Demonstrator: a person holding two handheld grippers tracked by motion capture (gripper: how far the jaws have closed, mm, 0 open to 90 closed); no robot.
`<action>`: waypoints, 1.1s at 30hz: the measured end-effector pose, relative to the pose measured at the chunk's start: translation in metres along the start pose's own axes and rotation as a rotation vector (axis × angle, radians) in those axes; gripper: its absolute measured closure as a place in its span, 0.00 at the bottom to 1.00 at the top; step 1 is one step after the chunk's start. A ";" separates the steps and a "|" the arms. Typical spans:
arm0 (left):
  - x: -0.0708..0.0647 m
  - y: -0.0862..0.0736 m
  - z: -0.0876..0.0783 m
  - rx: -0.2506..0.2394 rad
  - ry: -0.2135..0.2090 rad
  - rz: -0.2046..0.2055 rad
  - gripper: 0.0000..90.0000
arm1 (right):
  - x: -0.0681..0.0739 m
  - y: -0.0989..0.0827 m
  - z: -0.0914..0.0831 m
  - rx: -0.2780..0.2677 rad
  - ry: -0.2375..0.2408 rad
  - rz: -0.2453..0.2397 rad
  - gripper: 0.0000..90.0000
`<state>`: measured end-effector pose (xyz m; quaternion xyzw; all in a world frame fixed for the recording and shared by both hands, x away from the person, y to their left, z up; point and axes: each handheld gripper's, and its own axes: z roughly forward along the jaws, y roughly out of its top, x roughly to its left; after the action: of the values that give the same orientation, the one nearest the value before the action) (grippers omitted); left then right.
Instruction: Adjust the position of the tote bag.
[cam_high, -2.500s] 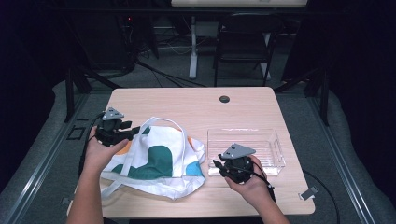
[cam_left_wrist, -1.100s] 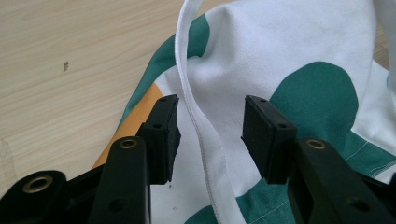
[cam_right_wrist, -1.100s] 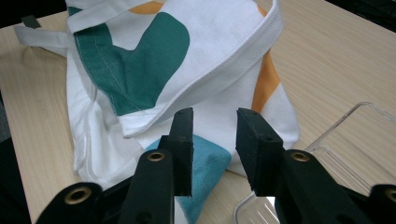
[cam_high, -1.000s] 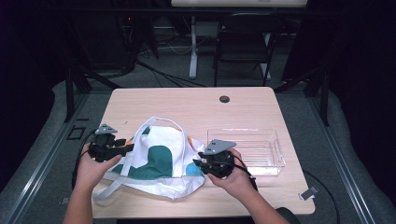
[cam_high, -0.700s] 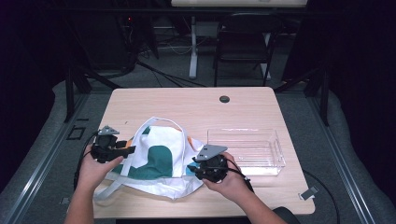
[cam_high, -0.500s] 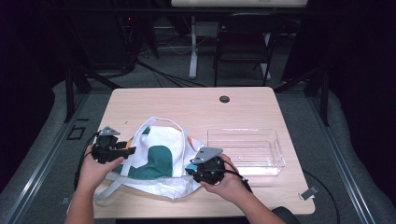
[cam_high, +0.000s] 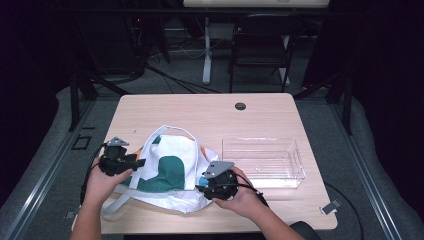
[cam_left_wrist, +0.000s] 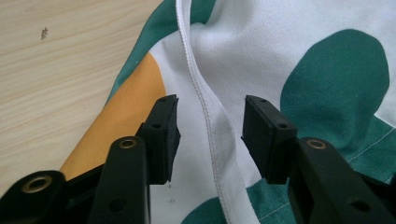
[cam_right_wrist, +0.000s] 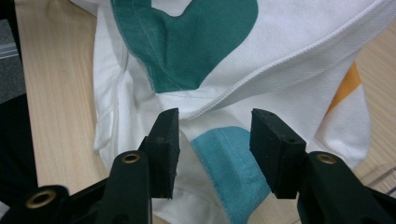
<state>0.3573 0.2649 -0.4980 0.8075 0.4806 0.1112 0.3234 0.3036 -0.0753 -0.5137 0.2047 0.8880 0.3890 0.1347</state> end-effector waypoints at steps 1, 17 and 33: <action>0.000 0.000 0.000 0.002 -0.006 0.003 0.66 | 0.000 0.000 0.000 -0.002 0.001 0.000 0.58; -0.003 0.001 0.004 0.038 0.011 0.022 0.91 | 0.005 -0.003 0.005 -0.004 -0.014 -0.028 0.54; 0.009 0.001 -0.010 0.025 0.023 -0.026 0.97 | 0.009 -0.004 0.007 0.017 -0.014 -0.044 0.57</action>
<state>0.3576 0.2768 -0.4910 0.8036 0.4964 0.1104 0.3092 0.2979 -0.0687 -0.5219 0.1889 0.8947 0.3768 0.1478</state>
